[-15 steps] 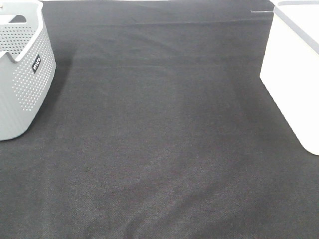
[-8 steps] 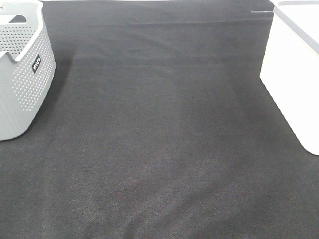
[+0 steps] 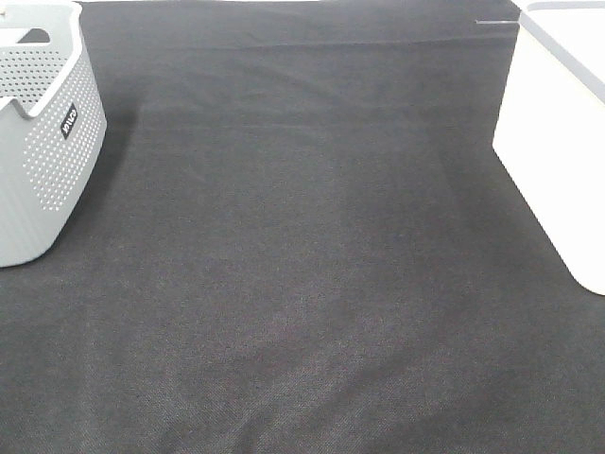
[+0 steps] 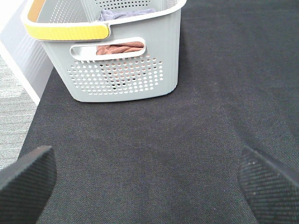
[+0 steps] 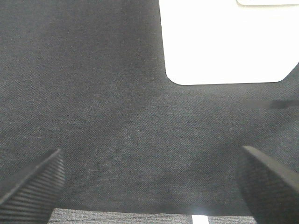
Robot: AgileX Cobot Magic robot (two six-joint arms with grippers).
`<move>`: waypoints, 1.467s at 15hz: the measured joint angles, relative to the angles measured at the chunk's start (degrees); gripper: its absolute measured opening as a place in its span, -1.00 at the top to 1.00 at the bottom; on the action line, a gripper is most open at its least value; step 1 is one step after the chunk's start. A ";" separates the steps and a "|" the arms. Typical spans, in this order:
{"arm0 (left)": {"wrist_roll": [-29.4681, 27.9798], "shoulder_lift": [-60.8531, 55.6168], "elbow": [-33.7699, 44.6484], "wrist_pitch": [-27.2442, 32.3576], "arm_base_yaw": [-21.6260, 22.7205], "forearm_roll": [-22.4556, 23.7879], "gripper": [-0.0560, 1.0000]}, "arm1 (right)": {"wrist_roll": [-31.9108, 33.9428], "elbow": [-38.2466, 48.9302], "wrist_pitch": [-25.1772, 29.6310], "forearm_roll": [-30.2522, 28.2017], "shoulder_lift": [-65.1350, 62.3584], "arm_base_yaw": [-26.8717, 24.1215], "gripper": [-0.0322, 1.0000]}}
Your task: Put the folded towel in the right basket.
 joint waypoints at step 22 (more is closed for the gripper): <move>0.00 0.00 0.00 0.00 0.00 0.00 -0.98 | -0.23 0.00 -0.11 0.63 0.00 4.53 -0.91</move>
